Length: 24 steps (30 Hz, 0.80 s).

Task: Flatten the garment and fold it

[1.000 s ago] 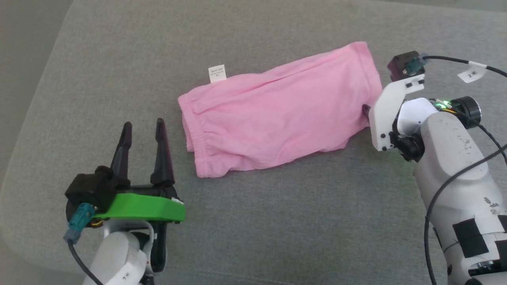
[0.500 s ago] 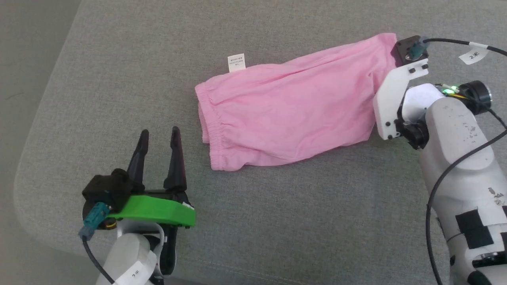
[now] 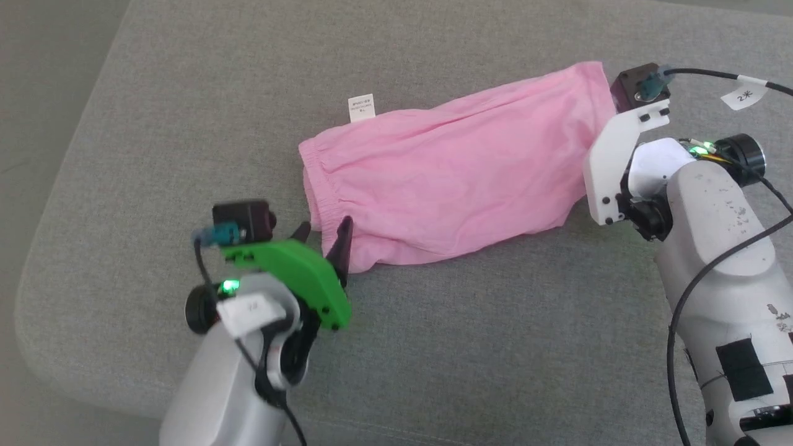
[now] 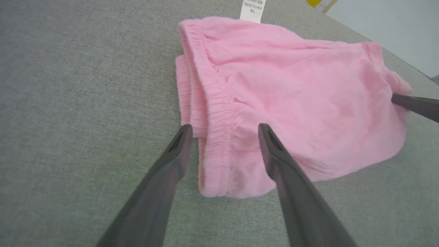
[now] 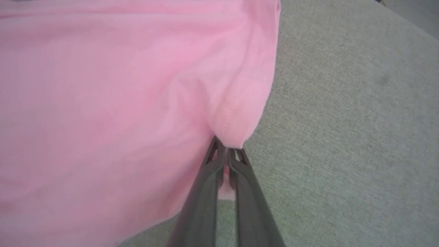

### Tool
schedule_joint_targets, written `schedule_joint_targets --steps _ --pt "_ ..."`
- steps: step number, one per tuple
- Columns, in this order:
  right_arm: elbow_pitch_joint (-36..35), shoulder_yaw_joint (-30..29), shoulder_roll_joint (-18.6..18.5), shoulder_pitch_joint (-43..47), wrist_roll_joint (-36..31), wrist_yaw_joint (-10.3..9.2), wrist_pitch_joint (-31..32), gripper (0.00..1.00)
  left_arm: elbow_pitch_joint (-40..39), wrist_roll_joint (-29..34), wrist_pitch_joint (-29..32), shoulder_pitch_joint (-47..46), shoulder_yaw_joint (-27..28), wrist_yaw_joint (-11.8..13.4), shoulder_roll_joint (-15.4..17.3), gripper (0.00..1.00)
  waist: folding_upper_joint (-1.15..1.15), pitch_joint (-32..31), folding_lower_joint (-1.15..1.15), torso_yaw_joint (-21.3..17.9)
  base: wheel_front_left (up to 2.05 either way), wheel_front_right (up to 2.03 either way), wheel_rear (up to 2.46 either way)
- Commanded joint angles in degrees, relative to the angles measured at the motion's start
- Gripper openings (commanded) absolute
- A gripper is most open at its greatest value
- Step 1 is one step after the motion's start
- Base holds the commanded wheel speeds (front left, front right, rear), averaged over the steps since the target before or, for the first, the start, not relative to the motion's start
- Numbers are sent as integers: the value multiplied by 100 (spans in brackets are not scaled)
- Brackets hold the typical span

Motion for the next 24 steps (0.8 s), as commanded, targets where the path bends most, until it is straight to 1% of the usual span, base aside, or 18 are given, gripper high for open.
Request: schedule_joint_targets --steps 1,4,7,8,9,10,15,19,24 --pt "-60 23 -3 48 63 -9 12 0 70 79 127 -170 -26 55 60 100 0 51 0 -23 0 0 0" --pt "-139 93 7 42 128 -9 24 0 395 189 367 -425 -103 111 136 100 0 116 0 -76 0 0 0" --pt "-203 174 11 36 194 -9 35 0 800 225 616 -575 -207 109 172 100 0 173 0 -139 0 0 0" --pt "-220 195 14 32 215 -9 38 0 901 228 674 -603 -237 93 184 73 0 190 0 -158 0 0 0" --pt "-242 219 16 26 237 -9 41 0 988 197 681 -634 -233 73 176 31 0 212 0 -180 0 0 0" --pt "-257 235 14 28 252 -9 42 0 1055 175 672 -651 -233 48 173 0 0 220 0 -191 0 0 0" --pt "-335 300 -40 104 359 -9 43 0 1208 -14 378 -698 -115 -123 145 0 0 226 0 -212 0 0 0" --pt "-407 342 -102 221 498 -9 53 0 1208 -105 133 -745 -15 -274 204 0 0 138 0 -202 0 0 0" --pt "-610 418 -164 472 766 -9 53 0 1036 -248 13 -663 119 -360 288 0 0 -50 0 -217 0 0 0"
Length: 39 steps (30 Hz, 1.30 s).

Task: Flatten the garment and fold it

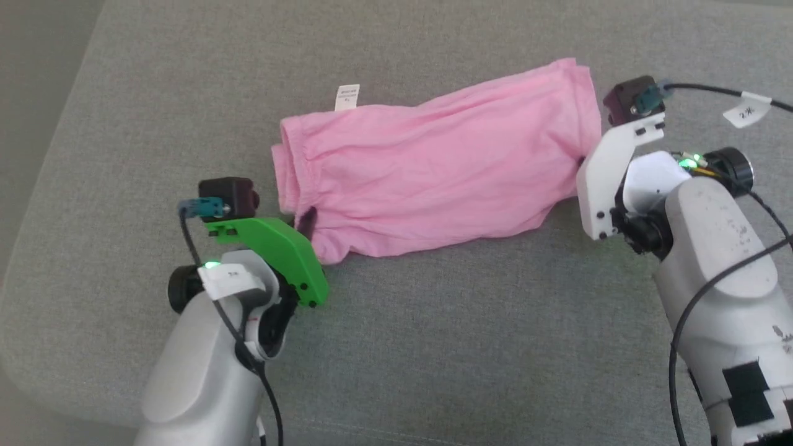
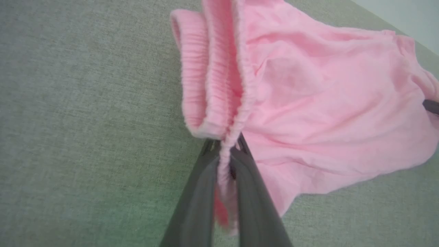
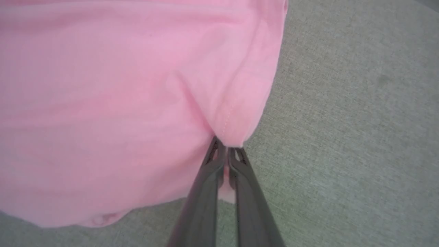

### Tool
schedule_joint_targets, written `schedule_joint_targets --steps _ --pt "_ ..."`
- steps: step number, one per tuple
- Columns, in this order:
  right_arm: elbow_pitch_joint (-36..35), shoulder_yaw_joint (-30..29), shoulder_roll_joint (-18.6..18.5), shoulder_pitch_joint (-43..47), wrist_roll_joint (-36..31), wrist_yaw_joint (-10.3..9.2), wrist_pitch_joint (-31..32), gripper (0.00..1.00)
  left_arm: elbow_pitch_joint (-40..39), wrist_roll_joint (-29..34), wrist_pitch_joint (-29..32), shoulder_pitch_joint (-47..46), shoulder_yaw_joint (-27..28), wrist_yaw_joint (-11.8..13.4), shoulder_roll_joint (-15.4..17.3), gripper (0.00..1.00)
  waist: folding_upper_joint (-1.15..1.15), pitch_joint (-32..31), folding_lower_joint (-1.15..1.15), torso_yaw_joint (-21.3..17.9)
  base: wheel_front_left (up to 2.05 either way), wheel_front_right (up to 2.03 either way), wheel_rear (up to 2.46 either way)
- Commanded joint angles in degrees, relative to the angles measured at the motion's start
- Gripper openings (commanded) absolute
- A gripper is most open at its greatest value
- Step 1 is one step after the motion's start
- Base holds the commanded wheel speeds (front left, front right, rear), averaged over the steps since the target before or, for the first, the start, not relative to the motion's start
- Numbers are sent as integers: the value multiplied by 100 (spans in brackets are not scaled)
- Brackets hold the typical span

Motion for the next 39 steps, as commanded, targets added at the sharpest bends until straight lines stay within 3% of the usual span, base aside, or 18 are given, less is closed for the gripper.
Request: schedule_joint_targets --steps 1,10,17,26,27,28,29,36,39 --pt "-114 46 -57 185 109 -9 6 0 -100 -83 -10 67 47 -51 76 0 0 -131 0 -15 0 0 0" --pt "-1120 146 -287 1257 636 -9 186 0 -739 -418 532 956 147 78 291 0 0 -558 0 -182 0 0 0" --pt "-1868 53 -282 2248 809 -9 478 0 -1149 -612 985 1768 168 349 384 0 0 -693 0 -232 0 0 0" --pt "-2535 -255 -108 3156 807 -9 840 0 -1426 -650 1321 2118 293 745 508 0 0 -808 0 -199 0 0 0" --pt "-2596 -277 -86 3194 807 -9 820 5 -1439 -673 1303 2117 313 751 491 28 0 -818 0 -200 0 0 0" --pt "-2663 -272 -67 3234 818 -9 804 94 -1452 -682 1276 2111 333 758 486 100 0 -830 0 -202 0 0 0" --pt "-2715 -270 -45 3262 856 -9 807 100 -1463 -709 1266 2107 355 765 471 100 0 -845 0 -203 0 0 0" --pt "-3316 -448 -100 3460 1236 -9 1017 100 -1851 -980 1180 2112 674 774 477 100 0 -989 0 -185 0 0 0" --pt "-3581 -678 -188 3439 1321 -9 1054 100 -2106 -898 823 2060 907 785 542 100 0 -1002 0 -171 0 0 0"
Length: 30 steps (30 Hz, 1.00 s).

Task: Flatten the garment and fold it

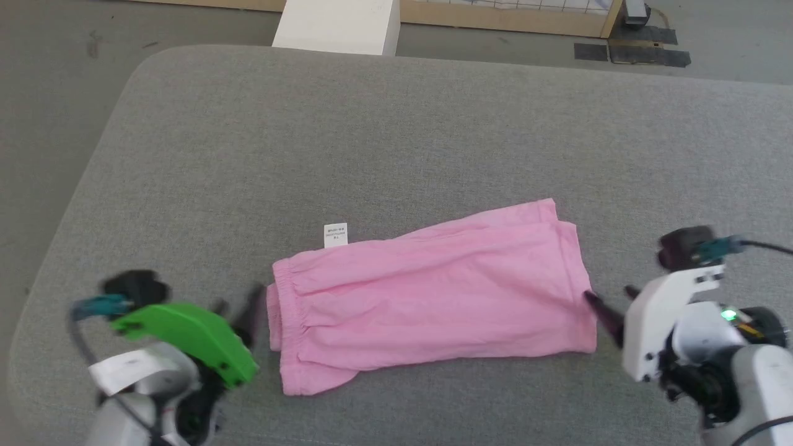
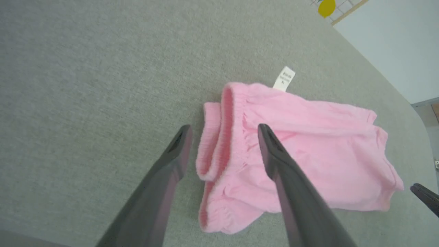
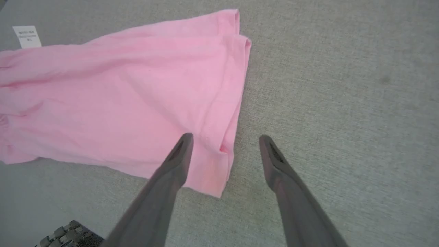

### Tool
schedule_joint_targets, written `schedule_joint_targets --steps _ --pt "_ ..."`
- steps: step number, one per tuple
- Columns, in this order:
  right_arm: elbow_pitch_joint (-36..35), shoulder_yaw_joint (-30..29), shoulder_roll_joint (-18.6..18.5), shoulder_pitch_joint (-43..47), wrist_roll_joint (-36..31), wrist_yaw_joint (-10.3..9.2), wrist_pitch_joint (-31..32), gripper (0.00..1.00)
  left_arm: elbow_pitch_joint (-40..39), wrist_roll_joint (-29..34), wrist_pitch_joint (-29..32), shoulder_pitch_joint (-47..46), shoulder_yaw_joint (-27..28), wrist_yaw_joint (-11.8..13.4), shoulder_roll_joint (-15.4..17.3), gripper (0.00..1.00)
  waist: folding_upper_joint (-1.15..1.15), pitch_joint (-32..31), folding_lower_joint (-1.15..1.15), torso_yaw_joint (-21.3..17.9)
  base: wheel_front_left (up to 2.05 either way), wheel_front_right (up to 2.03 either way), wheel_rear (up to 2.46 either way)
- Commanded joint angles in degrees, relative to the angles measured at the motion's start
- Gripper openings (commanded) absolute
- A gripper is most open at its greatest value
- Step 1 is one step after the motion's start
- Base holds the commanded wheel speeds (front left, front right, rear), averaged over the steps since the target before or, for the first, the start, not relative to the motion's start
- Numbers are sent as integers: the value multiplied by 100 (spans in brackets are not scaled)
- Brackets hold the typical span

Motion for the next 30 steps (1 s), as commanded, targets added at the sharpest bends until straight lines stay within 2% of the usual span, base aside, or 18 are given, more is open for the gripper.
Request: schedule_joint_targets --steps 1,4,9,15,19,26,30 --pt "-107 -104 -60 -16 47 -9 -19 100 -119 139 -347 -33 141 2 71 100 0 11 0 10 0 0 0" --pt "-155 -198 -171 -161 40 -9 -120 100 -227 452 -1162 -122 284 -127 94 100 0 86 0 41 0 0 0" --pt "153 -103 -346 -508 51 -9 -256 100 -97 1023 -2834 -285 277 -564 58 100 0 309 0 116 0 0 0" --pt "773 292 -386 -896 150 -9 -191 100 365 1406 -4147 -397 121 -971 -22 100 0 551 0 194 0 0 0" --pt "1086 681 -359 -1084 291 -9 -81 100 540 1585 -4402 -460 102 -1109 -114 100 0 671 0 242 0 0 0" --pt "1405 1321 -312 -1322 466 -9 -65 100 653 1764 -4464 -470 229 -1267 -313 100 0 742 0 311 0 0 0" --pt "1607 1488 -329 -1414 534 -9 -117 100 651 1843 -4466 -448 348 -1354 -439 100 0 718 0 328 0 0 0"
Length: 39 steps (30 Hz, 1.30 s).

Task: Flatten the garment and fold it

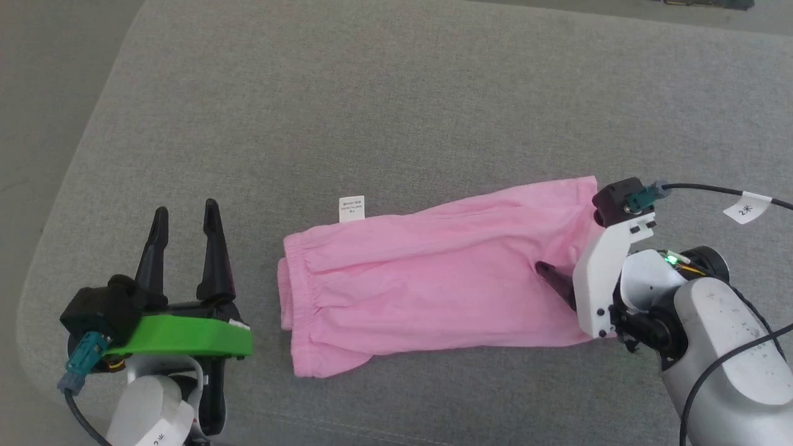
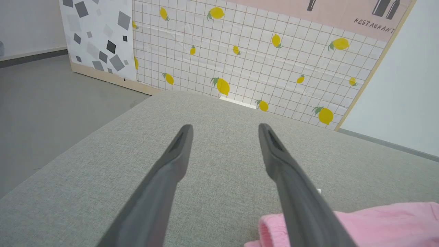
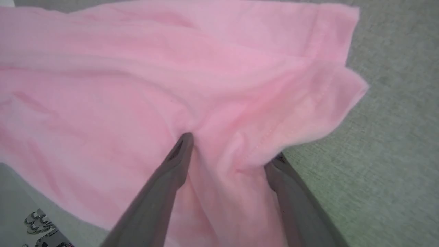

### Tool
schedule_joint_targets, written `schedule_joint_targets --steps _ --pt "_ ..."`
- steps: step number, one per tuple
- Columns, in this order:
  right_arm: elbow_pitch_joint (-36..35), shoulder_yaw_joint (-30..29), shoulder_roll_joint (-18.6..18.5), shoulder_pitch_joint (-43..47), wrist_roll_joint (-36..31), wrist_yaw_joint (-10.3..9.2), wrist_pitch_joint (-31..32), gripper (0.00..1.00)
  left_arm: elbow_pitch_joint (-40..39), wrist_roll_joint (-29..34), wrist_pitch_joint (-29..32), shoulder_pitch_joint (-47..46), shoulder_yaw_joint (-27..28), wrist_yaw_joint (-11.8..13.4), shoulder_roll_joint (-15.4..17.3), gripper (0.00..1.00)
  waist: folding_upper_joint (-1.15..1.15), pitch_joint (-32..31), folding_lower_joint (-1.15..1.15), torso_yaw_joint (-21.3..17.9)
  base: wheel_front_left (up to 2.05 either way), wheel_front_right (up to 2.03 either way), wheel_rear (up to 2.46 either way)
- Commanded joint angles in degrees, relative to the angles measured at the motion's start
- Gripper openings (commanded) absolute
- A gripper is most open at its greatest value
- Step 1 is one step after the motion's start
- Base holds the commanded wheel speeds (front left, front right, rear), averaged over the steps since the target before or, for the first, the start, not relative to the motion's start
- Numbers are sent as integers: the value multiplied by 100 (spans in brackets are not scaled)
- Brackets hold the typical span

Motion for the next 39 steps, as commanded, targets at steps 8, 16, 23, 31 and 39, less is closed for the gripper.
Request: schedule_joint_targets --steps 8,16,23,31,39 --pt "256 -172 -55 56 158 -6 -241 0 56 159 -44 60 208 -215 -182 100 0 -202 0 -108 0 0 0" --pt "140 -900 -450 493 161 -6 -133 0 113 260 -44 155 295 -305 -260 100 0 -370 0 -312 0 0 0" --pt "96 -1817 -736 746 -478 -6 38 0 161 293 -44 173 296 -375 -312 100 0 -374 0 -387 0 0 0" --pt "-608 -2000 -579 802 -991 -6 476 0 215 320 -44 152 311 -414 -348 100 0 -360 0 -380 0 0 0" --pt "-2209 -1167 -581 1056 -600 -6 1374 0 255 332 -44 190 351 -432 -359 100 0 -445 0 -358 0 0 0"
